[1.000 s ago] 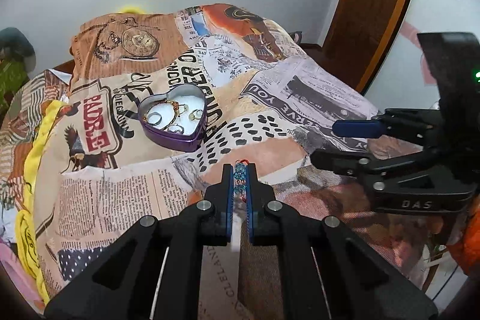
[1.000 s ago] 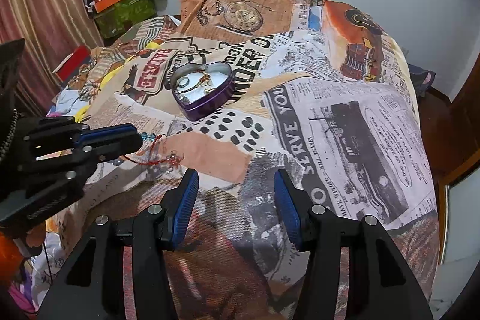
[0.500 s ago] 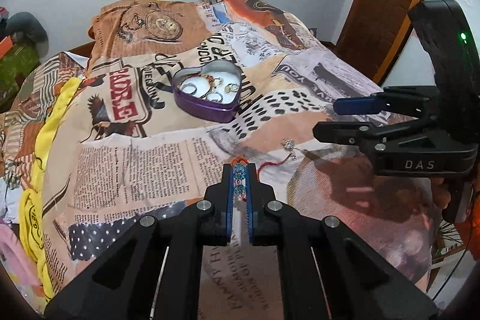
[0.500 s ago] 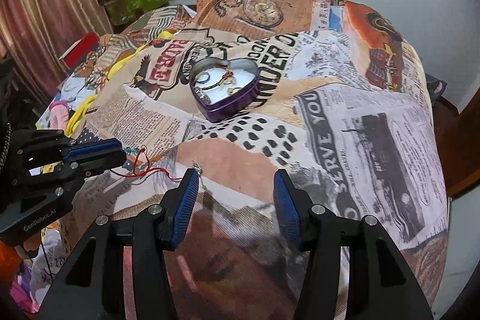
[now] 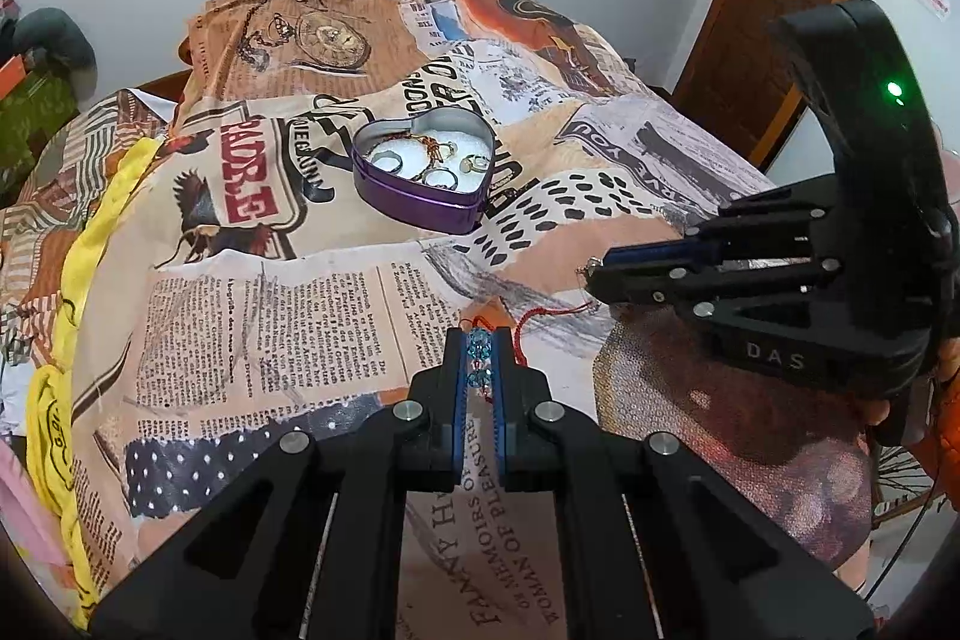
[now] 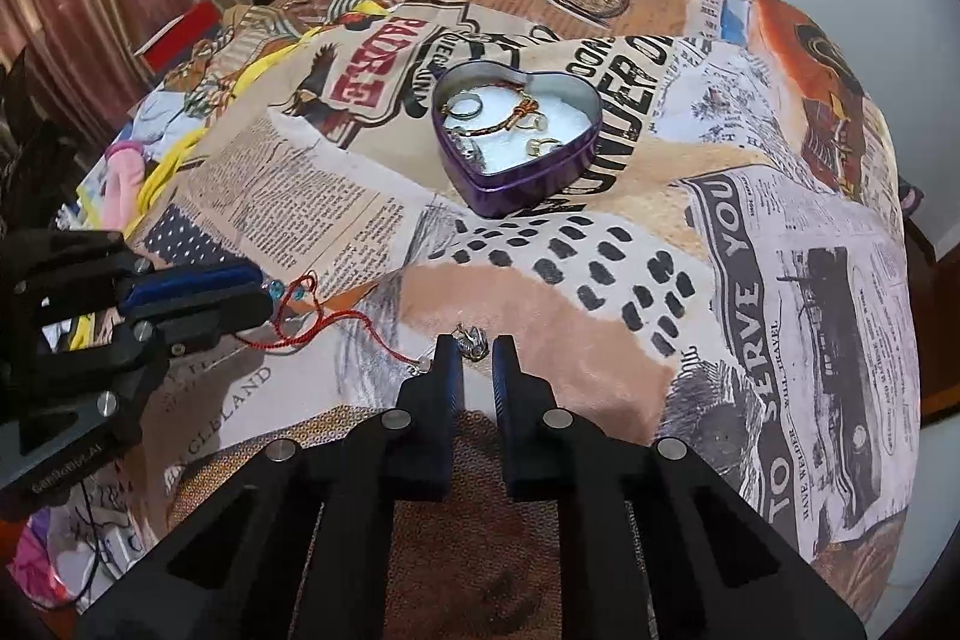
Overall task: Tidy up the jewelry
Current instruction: 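Lift the cord bracelet with the left gripper and carry it toward the tin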
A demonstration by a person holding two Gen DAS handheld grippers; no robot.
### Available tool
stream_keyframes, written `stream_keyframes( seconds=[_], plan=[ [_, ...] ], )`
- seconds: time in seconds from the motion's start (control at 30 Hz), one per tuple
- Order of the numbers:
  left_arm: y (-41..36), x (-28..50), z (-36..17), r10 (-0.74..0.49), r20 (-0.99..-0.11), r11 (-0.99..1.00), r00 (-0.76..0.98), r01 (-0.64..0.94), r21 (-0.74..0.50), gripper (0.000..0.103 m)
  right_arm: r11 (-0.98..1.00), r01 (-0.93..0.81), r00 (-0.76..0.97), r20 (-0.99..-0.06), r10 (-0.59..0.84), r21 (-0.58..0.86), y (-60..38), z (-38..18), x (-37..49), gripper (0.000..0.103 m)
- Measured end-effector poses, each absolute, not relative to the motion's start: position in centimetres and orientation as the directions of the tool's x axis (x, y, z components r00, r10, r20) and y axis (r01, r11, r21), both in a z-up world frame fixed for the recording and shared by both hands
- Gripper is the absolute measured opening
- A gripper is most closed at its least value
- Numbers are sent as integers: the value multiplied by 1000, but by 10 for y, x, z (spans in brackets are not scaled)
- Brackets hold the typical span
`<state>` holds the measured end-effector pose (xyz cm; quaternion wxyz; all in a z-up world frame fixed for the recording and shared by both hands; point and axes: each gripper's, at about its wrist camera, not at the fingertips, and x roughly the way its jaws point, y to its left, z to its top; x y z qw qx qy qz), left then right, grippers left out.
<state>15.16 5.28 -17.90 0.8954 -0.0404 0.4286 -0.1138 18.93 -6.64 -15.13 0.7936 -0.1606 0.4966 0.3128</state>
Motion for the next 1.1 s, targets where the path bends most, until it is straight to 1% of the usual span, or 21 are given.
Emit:
stream_keyframes(
  seconds=[0.07,0.43,0.53,0.6,0.67,0.73,0.9,0.93,1.03,1.1],
  plan=[
    [54,152,-177,-234,-755,972,612,164,-169,6,750,-659,317,-886,340,51,-67,-150,187,6],
    [56,153,-148,-218,-711,976,668,164,-145,6,795,-603,388,-848,361,63,-89,-126,189,5],
    [55,153,-145,-218,-706,976,674,165,-144,6,774,-626,368,-839,401,96,-89,-120,189,5],
    [55,153,-146,-219,-707,976,672,165,-145,6,769,-628,345,-842,416,122,-86,-121,191,9],
    [54,154,-148,-219,-710,976,669,164,-146,6,773,-622,330,-856,398,120,-81,-126,193,23],
    [54,154,-150,-218,-713,976,666,162,-147,6,782,-615,335,-863,378,104,-76,-131,197,24],
    [58,155,-154,-217,-718,976,662,158,-150,6,772,-623,287,-881,376,127,-69,-146,202,24],
    [59,155,-154,-217,-718,976,662,157,-150,6,771,-625,279,-886,370,125,-67,-149,202,23],
    [63,156,-155,-215,-718,977,662,149,-155,6,763,-637,276,-891,360,111,-64,-153,201,10],
    [64,157,-155,-214,-717,977,664,144,-159,6,756,-647,279,-893,354,98,-63,-152,198,9]
  ],
)
